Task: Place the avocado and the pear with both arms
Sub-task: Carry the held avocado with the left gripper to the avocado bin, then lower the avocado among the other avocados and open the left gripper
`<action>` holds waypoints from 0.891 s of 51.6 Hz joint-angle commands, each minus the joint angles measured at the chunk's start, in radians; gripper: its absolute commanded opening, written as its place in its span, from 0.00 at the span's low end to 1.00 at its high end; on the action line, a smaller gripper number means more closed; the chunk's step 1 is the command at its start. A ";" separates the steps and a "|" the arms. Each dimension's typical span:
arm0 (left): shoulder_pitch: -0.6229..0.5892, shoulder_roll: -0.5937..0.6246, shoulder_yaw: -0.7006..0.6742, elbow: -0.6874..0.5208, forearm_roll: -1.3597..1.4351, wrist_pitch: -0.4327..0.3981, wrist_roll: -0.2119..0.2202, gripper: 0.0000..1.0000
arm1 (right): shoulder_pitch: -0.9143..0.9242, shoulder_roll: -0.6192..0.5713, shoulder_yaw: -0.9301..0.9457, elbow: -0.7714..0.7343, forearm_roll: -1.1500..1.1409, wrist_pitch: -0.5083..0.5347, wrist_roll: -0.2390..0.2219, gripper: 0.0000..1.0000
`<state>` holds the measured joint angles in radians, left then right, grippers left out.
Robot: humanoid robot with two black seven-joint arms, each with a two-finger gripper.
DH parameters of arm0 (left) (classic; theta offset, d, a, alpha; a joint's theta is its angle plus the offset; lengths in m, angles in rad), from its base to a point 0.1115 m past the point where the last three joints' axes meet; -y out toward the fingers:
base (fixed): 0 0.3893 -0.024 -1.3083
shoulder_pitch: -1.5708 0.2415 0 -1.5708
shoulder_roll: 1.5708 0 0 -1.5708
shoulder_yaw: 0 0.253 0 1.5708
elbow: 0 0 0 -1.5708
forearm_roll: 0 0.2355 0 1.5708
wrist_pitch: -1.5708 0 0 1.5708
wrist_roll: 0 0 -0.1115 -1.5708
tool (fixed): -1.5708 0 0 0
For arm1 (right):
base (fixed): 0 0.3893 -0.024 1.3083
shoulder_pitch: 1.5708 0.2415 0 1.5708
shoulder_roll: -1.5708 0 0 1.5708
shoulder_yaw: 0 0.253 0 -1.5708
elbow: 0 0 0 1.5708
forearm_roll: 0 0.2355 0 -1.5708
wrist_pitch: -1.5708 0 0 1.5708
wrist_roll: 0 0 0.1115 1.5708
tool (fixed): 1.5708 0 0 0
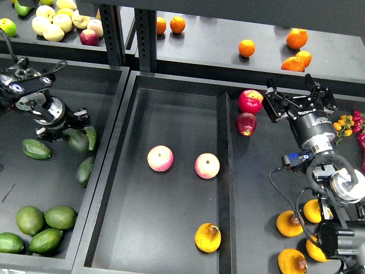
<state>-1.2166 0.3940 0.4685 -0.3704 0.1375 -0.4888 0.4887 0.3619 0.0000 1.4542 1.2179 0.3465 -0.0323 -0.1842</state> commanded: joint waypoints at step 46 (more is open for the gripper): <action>0.201 -0.202 -0.074 0.269 0.016 0.000 0.000 0.32 | -0.009 0.000 0.000 0.000 0.000 0.000 0.000 1.00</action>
<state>-1.0270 0.1936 0.3941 -0.1154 0.1492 -0.4883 0.4887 0.3546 0.0000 1.4551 1.2181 0.3467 -0.0316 -0.1842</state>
